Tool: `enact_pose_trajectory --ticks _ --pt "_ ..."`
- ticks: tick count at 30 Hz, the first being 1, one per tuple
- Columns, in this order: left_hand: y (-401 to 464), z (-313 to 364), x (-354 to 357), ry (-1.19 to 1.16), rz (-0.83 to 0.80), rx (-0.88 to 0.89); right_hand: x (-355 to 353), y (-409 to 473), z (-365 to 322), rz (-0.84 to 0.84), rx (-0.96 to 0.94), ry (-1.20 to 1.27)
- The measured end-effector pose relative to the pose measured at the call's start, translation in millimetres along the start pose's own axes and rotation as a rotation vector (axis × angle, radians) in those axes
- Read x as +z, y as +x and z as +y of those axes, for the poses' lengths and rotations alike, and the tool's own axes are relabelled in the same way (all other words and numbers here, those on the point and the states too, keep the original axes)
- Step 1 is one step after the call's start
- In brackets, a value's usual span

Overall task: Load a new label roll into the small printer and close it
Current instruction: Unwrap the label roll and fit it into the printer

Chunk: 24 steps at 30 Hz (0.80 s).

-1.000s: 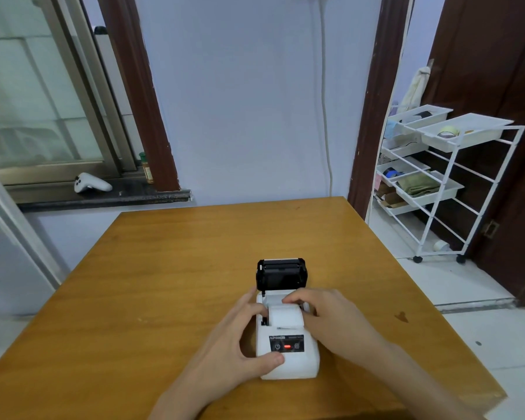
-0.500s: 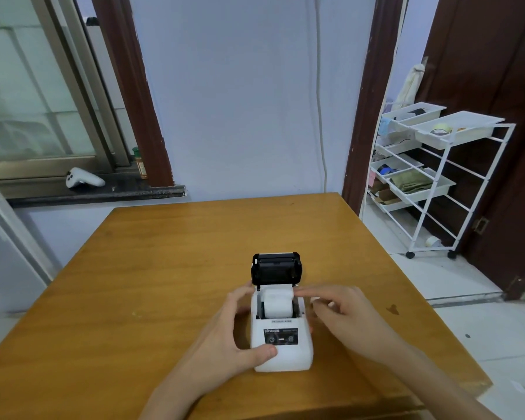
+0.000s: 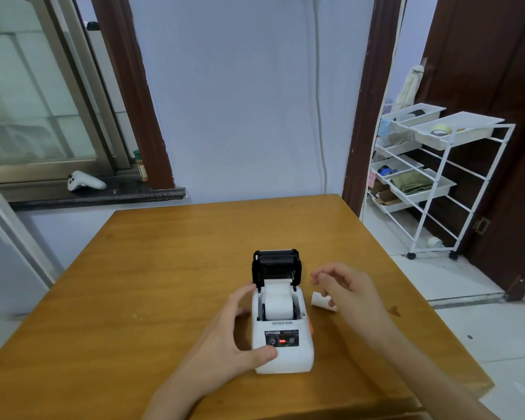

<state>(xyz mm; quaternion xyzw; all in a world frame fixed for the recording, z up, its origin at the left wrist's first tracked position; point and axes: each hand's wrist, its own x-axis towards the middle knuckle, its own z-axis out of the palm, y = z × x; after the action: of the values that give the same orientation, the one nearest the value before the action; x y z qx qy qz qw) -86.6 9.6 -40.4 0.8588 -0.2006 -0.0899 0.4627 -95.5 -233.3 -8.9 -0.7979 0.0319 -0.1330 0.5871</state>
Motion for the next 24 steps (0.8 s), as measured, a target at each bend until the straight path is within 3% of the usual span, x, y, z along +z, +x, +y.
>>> enact_pose_trajectory --ticks 7,10,19,24 --pt "2.2 -1.9 0.3 -0.007 0.0 0.015 19.0 8.3 -8.1 -0.183 -0.138 -0.315" --pt "1.8 -2.8 0.1 -0.008 -0.009 0.016 23.0 13.2 -11.1 -0.166 -0.188 -0.387" --pt "2.8 -5.4 -0.1 0.019 -0.013 0.04 19.1 -22.2 3.6 -0.213 -0.229 -0.317" --pt "5.2 -9.8 0.8 0.099 -0.048 0.153 22.1 -33.1 8.3 -0.225 -0.18 -0.298"
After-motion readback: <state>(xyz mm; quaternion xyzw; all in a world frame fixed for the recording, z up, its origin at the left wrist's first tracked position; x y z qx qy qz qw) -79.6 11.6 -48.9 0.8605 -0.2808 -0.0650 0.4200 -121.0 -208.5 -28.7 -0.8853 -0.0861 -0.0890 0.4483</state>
